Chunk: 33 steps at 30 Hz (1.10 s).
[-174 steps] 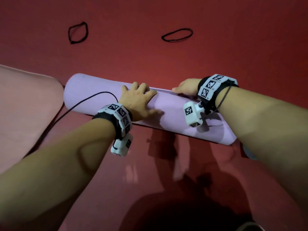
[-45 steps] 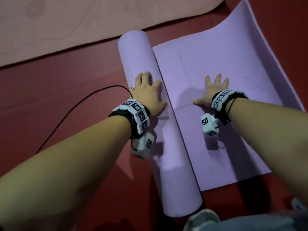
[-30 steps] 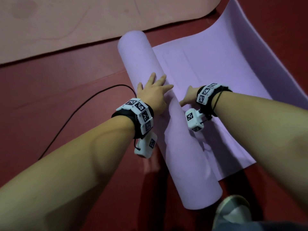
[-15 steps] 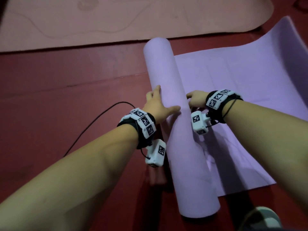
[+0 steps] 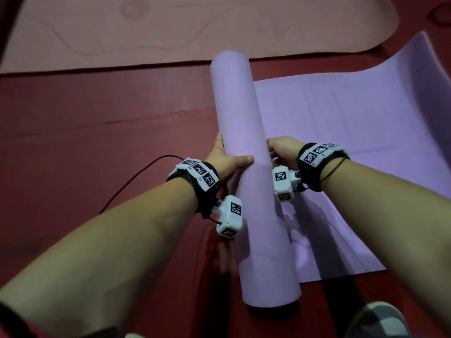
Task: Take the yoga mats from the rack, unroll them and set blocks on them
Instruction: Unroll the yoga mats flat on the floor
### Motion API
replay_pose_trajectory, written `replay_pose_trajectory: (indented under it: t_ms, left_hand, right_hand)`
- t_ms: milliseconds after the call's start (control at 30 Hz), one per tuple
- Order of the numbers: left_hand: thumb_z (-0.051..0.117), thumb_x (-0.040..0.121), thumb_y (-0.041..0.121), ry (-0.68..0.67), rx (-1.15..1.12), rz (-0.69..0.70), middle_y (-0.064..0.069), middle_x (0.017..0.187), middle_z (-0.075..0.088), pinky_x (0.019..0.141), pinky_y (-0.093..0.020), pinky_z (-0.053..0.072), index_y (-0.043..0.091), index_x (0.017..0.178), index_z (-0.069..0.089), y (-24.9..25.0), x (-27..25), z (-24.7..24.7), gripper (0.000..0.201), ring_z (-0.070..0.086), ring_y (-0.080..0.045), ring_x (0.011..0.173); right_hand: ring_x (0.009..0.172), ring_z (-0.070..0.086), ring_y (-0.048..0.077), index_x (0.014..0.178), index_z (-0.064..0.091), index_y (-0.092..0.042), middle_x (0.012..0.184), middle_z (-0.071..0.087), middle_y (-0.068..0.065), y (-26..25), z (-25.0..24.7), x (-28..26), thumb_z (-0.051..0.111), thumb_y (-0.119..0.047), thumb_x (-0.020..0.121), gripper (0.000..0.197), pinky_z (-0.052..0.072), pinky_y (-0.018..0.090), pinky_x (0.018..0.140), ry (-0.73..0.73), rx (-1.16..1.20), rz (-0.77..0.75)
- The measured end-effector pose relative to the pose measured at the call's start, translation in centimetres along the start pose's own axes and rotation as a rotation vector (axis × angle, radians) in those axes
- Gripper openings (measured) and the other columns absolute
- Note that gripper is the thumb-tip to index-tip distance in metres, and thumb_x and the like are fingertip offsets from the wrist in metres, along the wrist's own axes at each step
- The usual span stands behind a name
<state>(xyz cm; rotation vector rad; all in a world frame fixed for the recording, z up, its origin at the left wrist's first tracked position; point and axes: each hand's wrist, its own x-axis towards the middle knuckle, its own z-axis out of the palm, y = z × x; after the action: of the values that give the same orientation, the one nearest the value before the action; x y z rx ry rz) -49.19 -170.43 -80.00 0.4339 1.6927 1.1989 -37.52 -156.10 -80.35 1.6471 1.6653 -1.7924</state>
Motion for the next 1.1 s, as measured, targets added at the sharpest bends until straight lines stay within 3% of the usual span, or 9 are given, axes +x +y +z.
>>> replay_pose_trajectory:
  t_ms: [133,300,400,500,567,633,800,933,1100]
  left_hand:
    - [0.085,0.070,0.006,-0.001,0.019,-0.055,-0.007,0.133,0.059,0.100,-0.043,0.050,0.017,0.146,0.032,0.0,-0.2,-1.1,0.094,0.059,-0.024,0.120]
    - [0.073,0.079,-0.007,0.064,0.223,-0.075,-0.005,0.125,0.063,0.099,-0.044,0.051,0.019,0.150,0.035,1.2,-0.7,-4.1,0.085,0.062,-0.026,0.113]
    - [0.066,0.077,-0.007,0.169,0.335,-0.067,-0.011,0.123,0.063,0.091,-0.046,0.056,0.022,0.149,0.041,1.4,-1.4,-6.0,0.081,0.065,-0.030,0.106]
    - [0.071,0.076,0.016,0.280,0.412,-0.023,-0.005,0.115,0.059,0.089,-0.038,0.055,0.026,0.142,0.051,1.8,-2.2,-7.4,0.070,0.063,-0.025,0.102]
    - [0.074,0.062,0.044,0.288,0.474,-0.019,-0.006,0.129,0.054,0.098,-0.038,0.050,0.030,0.142,0.050,1.9,-2.7,-8.4,0.085,0.059,-0.025,0.113]
    - [0.073,0.053,0.057,0.291,0.530,-0.054,-0.010,0.139,0.047,0.105,-0.044,0.045,0.033,0.144,0.046,1.9,-3.3,-9.2,0.098,0.052,-0.030,0.124]
    - [0.083,0.069,0.043,0.323,0.696,-0.143,-0.015,0.140,0.035,0.105,-0.043,0.044,0.029,0.152,0.025,1.1,-4.1,-11.4,0.102,0.048,-0.037,0.125]
    - [0.079,0.074,0.036,0.324,0.756,-0.200,-0.016,0.144,0.033,0.107,-0.045,0.042,0.031,0.154,0.016,0.6,-4.4,-12.1,0.102,0.048,-0.040,0.126]
    - [0.052,0.085,0.008,0.302,0.861,-0.120,-0.007,0.162,0.012,0.115,-0.043,0.027,0.043,0.152,0.025,1.9,-3.9,-12.8,0.080,0.027,-0.041,0.139]
  right_hand:
    - [0.048,0.031,0.018,0.079,0.049,-0.017,0.065,0.042,0.005,-0.3,0.2,-0.6,0.049,-0.020,0.080,0.003,0.023,0.026,0.053,-0.029,0.011,0.026]
    - [0.059,0.048,0.027,0.086,0.055,-0.010,0.073,0.057,0.013,-1.7,1.0,-0.5,0.061,-0.028,0.059,0.033,0.041,0.042,0.070,-0.112,-0.125,0.035]
    - [0.071,0.061,0.032,0.097,0.057,-0.014,0.076,0.061,0.015,-3.5,2.6,-1.1,0.069,-0.037,0.059,0.046,0.046,0.046,0.076,-0.184,-0.284,-0.025]
    - [0.070,0.062,0.032,0.109,0.047,-0.013,0.070,0.061,0.014,-5.5,5.3,-1.9,0.075,-0.031,0.079,0.045,0.051,0.048,0.073,-0.212,-0.314,-0.157]
    - [0.063,0.059,0.030,0.115,0.039,-0.011,0.065,0.059,0.012,-6.5,7.3,-2.1,0.071,-0.023,0.086,0.045,0.050,0.044,0.066,-0.201,-0.281,-0.220]
    - [0.058,0.053,0.025,0.122,0.035,-0.009,0.065,0.056,0.013,-7.4,9.6,-2.5,0.060,-0.013,0.092,0.039,0.048,0.041,0.064,-0.245,-0.223,-0.274]
    - [0.056,0.060,0.024,0.123,0.050,-0.010,0.080,0.060,0.018,-8.7,13.0,-3.9,0.042,0.009,0.089,0.040,0.055,0.037,0.061,-0.369,-0.155,-0.377]
    - [0.063,0.058,0.026,0.120,0.055,-0.006,0.082,0.059,0.017,-7.5,13.6,-3.2,0.044,0.006,0.088,0.036,0.052,0.033,0.057,-0.179,-0.178,-0.447]
    - [0.071,0.059,0.026,0.135,0.044,-0.016,0.083,0.060,0.012,-4.8,14.2,-1.6,0.059,-0.003,0.087,0.051,0.053,0.039,0.061,-0.151,-0.288,-0.426]
